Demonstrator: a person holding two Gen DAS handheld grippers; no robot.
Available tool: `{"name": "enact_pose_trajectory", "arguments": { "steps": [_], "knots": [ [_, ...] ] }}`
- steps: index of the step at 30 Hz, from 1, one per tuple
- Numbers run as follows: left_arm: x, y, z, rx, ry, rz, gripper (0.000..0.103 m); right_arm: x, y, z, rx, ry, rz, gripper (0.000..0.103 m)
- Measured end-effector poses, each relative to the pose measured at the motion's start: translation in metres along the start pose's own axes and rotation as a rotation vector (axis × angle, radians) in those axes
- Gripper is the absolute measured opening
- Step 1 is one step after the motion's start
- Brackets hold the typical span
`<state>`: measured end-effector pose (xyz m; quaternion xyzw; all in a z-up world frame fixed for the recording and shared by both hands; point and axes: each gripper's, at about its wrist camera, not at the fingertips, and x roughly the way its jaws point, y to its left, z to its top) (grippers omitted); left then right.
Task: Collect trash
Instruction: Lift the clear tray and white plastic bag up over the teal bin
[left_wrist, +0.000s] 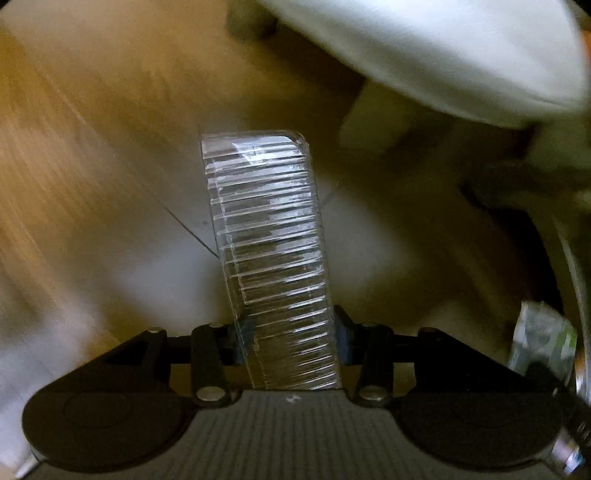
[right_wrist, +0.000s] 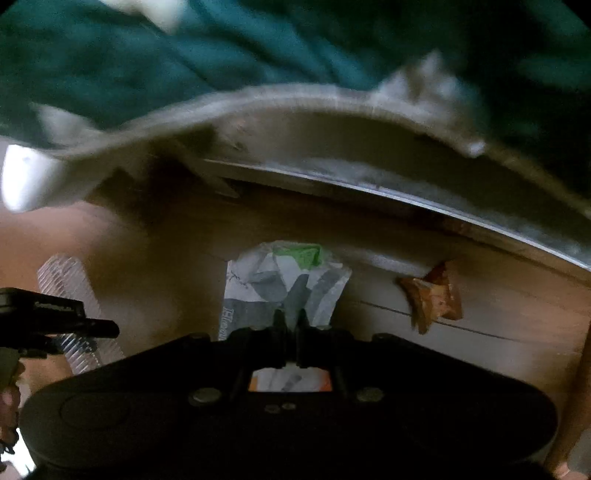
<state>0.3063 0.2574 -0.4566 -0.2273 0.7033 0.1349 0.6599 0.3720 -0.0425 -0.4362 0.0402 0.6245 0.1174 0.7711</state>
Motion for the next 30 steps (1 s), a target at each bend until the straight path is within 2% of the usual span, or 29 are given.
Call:
{"name": "enact_pose_trajectory", "arguments": {
  "steps": [3,8,18,26,30],
  "knots": [
    [-0.04,-0.009,-0.013,0.082,-0.025,-0.027,0.043,-0.036,0.002,-0.004,-0.025,-0.041,0.021,0.005],
    [-0.117,-0.027,-0.04,0.212,-0.117,-0.081,0.043,-0.111,0.007,-0.013,-0.067,-0.124,0.062,0.005],
    [-0.283,-0.069,-0.092,0.354,-0.328,-0.179,0.043,-0.269,0.025,-0.03,-0.122,-0.351,0.111,0.005],
    [-0.357,-0.109,-0.145,0.466,-0.512,-0.222,0.043,-0.38,0.022,-0.058,-0.159,-0.553,0.109,0.005],
    [-0.405,-0.122,-0.174,0.511,-0.605,-0.242,0.043,-0.429,0.017,-0.066,-0.176,-0.654,0.1,0.005]
  ]
}}
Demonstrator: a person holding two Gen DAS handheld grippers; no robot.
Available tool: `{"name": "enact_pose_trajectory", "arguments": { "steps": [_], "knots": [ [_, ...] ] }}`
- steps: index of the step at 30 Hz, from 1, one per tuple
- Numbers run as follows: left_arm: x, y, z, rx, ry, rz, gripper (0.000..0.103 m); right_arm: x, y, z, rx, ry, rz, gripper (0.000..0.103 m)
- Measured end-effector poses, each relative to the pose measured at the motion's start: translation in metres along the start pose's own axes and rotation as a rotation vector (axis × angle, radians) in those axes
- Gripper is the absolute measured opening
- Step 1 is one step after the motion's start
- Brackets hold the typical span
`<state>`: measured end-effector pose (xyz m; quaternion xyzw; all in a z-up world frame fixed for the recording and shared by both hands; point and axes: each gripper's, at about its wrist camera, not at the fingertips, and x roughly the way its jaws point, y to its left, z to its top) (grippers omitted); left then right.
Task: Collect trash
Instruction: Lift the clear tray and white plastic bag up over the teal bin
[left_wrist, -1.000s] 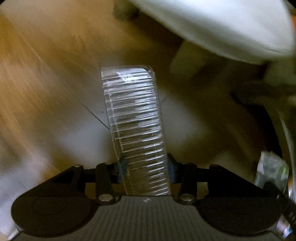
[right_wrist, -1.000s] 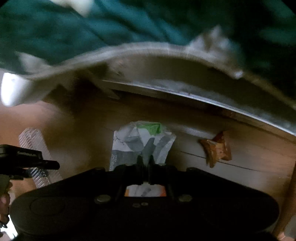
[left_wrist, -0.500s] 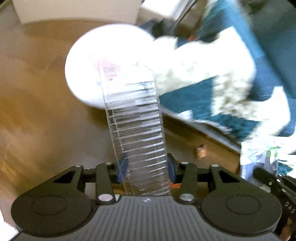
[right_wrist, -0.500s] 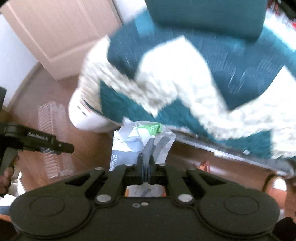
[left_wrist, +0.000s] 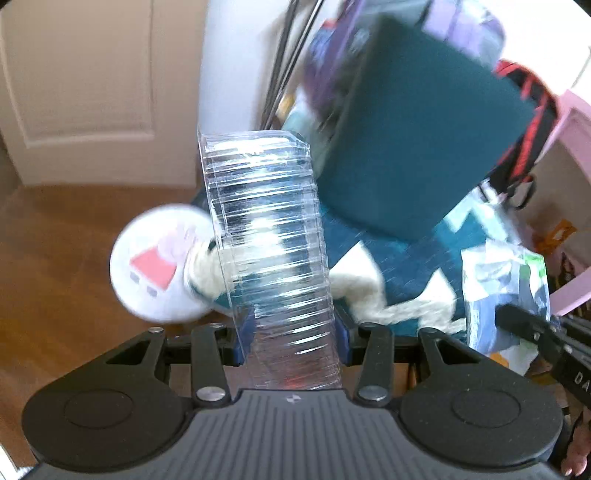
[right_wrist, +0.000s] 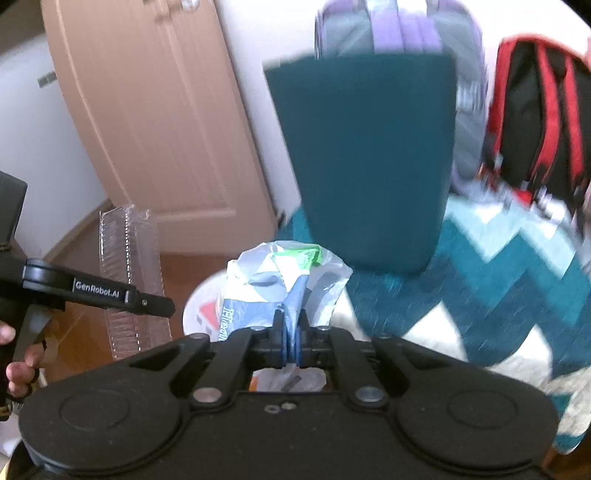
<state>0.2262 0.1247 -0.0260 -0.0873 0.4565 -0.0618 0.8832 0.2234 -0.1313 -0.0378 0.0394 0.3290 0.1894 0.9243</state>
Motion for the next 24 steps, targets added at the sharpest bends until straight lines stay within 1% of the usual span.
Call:
{"name": "enact_pose_trajectory", "arguments": {
  "steps": [3,9,13,19,24],
  "knots": [
    [-0.033,-0.018,0.012,0.023,-0.06,-0.01,0.043,-0.032,-0.005,0.02,-0.01,-0.075,-0.002,0.005],
    [-0.073,-0.058,0.039,0.065,-0.175,-0.022,0.044,-0.079,-0.015,0.06,-0.027,-0.2,-0.005,0.005],
    [-0.096,-0.085,0.064,0.089,-0.238,-0.03,0.044,-0.097,-0.026,0.088,-0.036,-0.273,-0.021,0.005],
    [-0.109,-0.119,0.113,0.095,-0.31,-0.059,0.044,-0.113,-0.035,0.138,-0.035,-0.359,-0.049,0.005],
    [-0.099,-0.149,0.16,0.114,-0.363,-0.073,0.044,-0.1,-0.046,0.176,-0.047,-0.393,-0.084,0.005]
  ]
}}
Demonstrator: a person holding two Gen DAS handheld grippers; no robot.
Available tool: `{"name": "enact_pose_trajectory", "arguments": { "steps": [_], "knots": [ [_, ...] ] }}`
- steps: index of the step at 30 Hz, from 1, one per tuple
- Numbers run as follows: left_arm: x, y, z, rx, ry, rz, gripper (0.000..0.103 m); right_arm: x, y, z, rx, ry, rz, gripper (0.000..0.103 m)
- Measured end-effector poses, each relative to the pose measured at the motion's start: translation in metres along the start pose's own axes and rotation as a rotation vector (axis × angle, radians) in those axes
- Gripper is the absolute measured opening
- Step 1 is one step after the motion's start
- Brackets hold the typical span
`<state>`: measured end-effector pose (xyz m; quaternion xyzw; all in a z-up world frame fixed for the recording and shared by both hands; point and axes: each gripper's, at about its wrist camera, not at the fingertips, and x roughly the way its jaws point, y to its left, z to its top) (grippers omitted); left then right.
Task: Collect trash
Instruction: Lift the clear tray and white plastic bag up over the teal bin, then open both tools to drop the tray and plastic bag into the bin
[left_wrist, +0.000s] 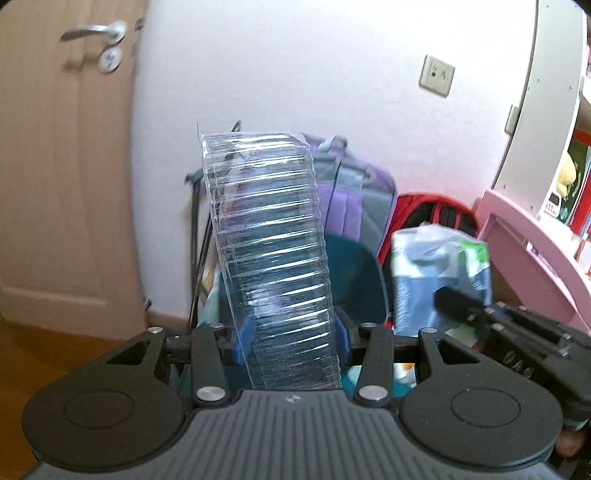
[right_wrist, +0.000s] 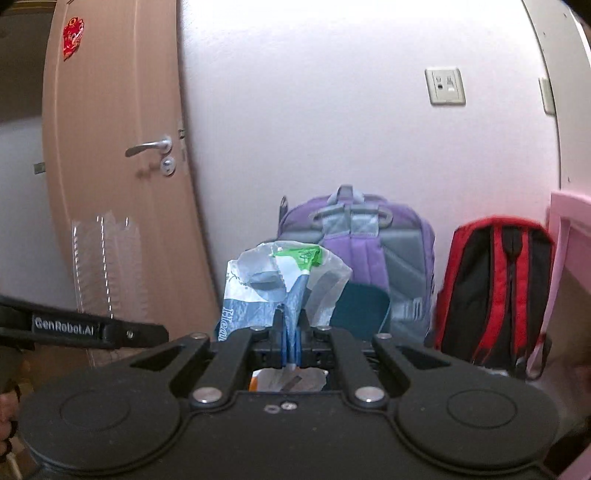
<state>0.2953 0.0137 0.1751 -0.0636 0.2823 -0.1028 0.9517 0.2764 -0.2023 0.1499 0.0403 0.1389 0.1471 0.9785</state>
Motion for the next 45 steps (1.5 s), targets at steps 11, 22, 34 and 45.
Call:
{"name": "enact_pose_trajectory", "arguments": {
  "steps": [11,22,34,45],
  "knots": [
    [0.103,-0.022,0.049,0.046,0.057,0.024,0.044,0.084,-0.03,0.013,-0.014,0.061,-0.034,0.005],
    [0.192,-0.01,0.034,0.052,0.206,0.047,0.044,0.15,-0.04,-0.008,-0.094,0.197,-0.015,0.006],
    [0.237,0.002,0.02,0.035,0.296,0.065,0.049,0.172,-0.041,-0.026,-0.136,0.27,-0.01,0.032],
    [0.205,-0.004,0.021,0.018,0.261,0.068,0.074,0.148,-0.047,-0.019,-0.096,0.253,-0.008,0.034]
  ]
}}
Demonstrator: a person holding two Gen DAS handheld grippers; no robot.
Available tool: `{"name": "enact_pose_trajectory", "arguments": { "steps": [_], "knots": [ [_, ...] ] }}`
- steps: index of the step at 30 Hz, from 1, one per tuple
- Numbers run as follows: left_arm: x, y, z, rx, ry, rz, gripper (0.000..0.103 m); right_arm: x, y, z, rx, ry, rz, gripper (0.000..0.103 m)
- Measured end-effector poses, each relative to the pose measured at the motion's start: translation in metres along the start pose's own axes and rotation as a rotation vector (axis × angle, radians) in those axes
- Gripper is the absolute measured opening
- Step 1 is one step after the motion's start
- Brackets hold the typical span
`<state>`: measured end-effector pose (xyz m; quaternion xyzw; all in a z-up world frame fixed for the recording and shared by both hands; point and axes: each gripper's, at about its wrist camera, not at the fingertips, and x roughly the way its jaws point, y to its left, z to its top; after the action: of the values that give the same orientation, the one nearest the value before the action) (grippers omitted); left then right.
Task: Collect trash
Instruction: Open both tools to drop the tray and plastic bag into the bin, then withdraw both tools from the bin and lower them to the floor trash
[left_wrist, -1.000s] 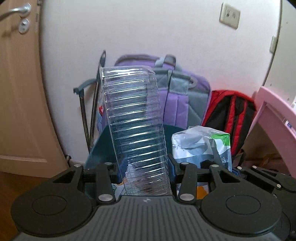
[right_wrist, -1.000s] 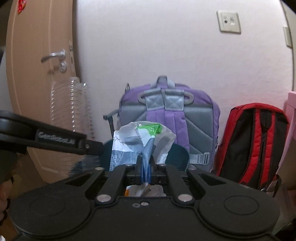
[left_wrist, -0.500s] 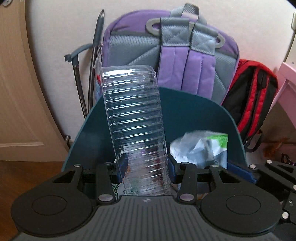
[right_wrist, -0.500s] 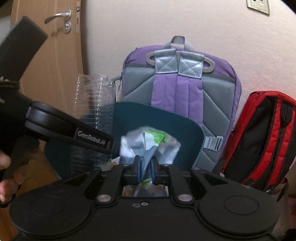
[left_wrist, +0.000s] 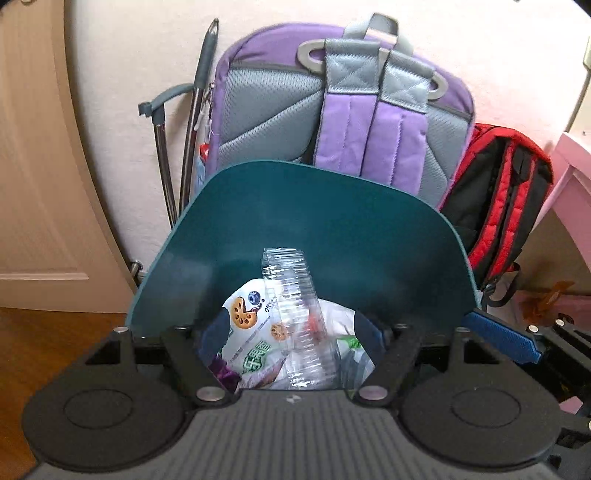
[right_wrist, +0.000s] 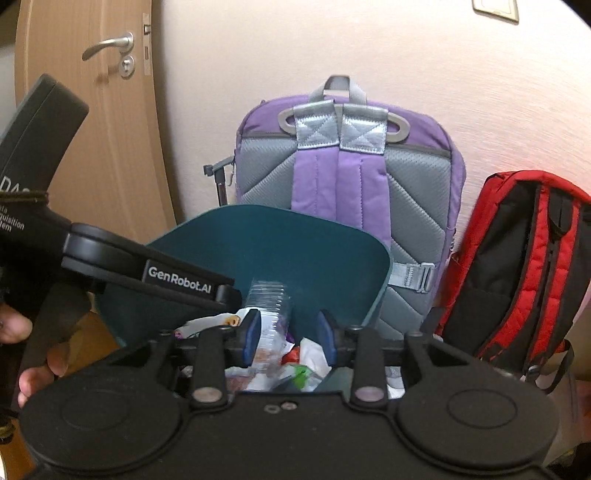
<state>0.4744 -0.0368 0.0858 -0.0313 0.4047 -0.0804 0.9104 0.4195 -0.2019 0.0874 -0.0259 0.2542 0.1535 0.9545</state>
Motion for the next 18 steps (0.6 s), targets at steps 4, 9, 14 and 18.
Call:
{"name": "enact_pose_trajectory", "arguments": {
  "steps": [4,9,14,18],
  "knots": [
    [-0.029,-0.004,-0.005,0.005,-0.024,-0.002,0.074,-0.023,0.005,0.0,0.001,-0.018,0.003,0.034],
    [-0.074,-0.009,-0.017,0.013,-0.068,-0.005,0.074,-0.058,0.015,0.0,-0.001,-0.045,0.013,0.034],
    [-0.115,-0.012,-0.036,0.021,-0.088,-0.008,0.074,-0.099,0.028,-0.004,-0.009,-0.077,0.018,0.034],
    [-0.145,-0.014,-0.055,0.035,-0.106,-0.013,0.074,-0.131,0.037,-0.013,-0.01,-0.098,0.028,0.037]
  ]
}}
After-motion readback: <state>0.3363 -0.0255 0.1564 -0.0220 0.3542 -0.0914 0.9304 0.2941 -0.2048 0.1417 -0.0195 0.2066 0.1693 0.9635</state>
